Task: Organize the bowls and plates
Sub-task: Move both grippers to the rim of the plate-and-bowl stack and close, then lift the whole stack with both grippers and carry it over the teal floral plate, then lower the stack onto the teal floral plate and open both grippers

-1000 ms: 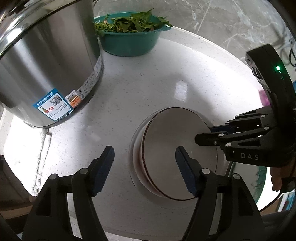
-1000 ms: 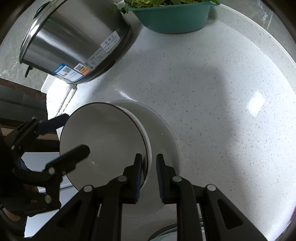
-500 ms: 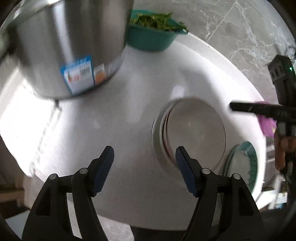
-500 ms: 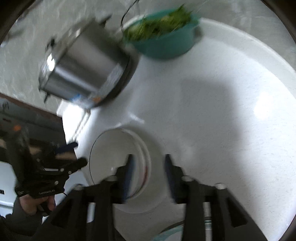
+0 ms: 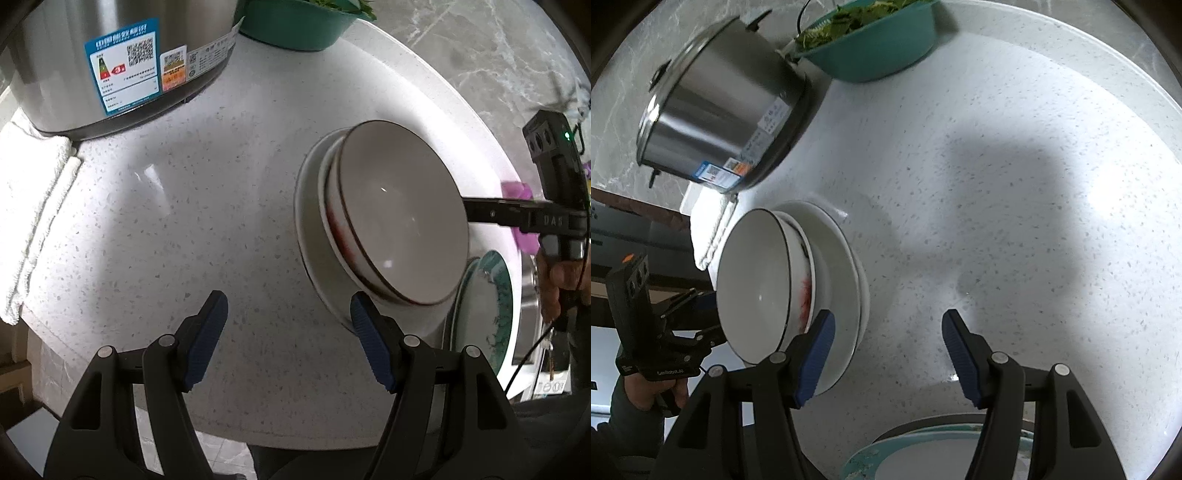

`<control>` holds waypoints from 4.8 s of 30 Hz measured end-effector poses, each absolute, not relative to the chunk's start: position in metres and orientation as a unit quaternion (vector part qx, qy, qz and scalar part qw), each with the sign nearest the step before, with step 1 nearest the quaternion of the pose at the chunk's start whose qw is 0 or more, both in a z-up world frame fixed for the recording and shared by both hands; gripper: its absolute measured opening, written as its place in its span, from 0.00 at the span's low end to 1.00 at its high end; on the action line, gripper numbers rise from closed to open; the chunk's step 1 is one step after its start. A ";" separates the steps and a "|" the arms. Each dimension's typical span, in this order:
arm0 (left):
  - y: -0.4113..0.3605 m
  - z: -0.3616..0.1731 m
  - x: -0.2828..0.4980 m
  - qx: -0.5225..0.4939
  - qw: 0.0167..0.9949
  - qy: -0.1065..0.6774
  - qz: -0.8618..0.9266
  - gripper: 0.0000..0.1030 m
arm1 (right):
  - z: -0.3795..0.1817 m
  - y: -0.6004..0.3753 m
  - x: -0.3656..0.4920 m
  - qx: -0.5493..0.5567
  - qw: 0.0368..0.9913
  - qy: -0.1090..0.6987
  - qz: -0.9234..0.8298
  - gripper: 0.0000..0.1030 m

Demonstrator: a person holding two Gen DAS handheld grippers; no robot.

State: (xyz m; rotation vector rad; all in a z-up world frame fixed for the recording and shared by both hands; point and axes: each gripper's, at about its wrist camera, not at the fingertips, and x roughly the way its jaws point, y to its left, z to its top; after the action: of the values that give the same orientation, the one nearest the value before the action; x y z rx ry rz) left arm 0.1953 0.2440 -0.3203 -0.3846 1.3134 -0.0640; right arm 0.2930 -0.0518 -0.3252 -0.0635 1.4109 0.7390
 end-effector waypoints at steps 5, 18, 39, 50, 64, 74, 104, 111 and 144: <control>0.245 -0.332 0.205 -0.175 0.775 0.607 -0.013 0.66 | -0.334 -0.044 0.295 -0.034 0.693 0.637 0.334 0.61; 0.227 -0.348 0.230 -0.137 0.784 0.605 -0.002 0.45 | -0.351 -0.029 0.289 -0.057 0.690 0.621 0.368 0.39; 0.213 -0.355 0.274 -0.146 0.790 0.595 -0.005 0.13 | -0.352 -0.016 0.285 -0.061 0.717 0.598 0.353 0.16; 0.181 -0.321 0.276 -0.115 0.794 0.595 -0.041 0.13 | -0.317 -0.046 0.272 -0.037 0.741 0.582 0.334 0.16; 0.069 -0.268 0.279 -0.039 0.795 0.583 -0.164 0.13 | -0.274 -0.169 0.218 0.058 0.787 0.560 0.252 0.16; -0.015 -0.268 0.254 0.004 0.775 0.592 -0.220 0.13 | -0.288 -0.230 0.170 0.112 0.785 0.571 0.210 0.16; -0.051 -0.329 0.228 0.043 0.761 0.608 -0.221 0.11 | -0.346 -0.261 0.134 0.133 0.773 0.595 0.174 0.18; -0.051 -0.327 0.228 0.058 0.765 0.600 -0.228 0.11 | -0.349 -0.258 0.133 0.129 0.777 0.593 0.170 0.18; 0.018 -0.265 0.202 0.053 0.829 0.510 -0.225 0.84 | -0.280 -0.294 0.053 0.215 0.841 0.494 0.044 0.88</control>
State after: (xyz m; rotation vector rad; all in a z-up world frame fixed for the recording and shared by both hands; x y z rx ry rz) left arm 0.2024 0.0177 -0.2654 0.1121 1.0825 -0.4770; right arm 0.0535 -0.2937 -0.2803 0.4537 1.0449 0.0938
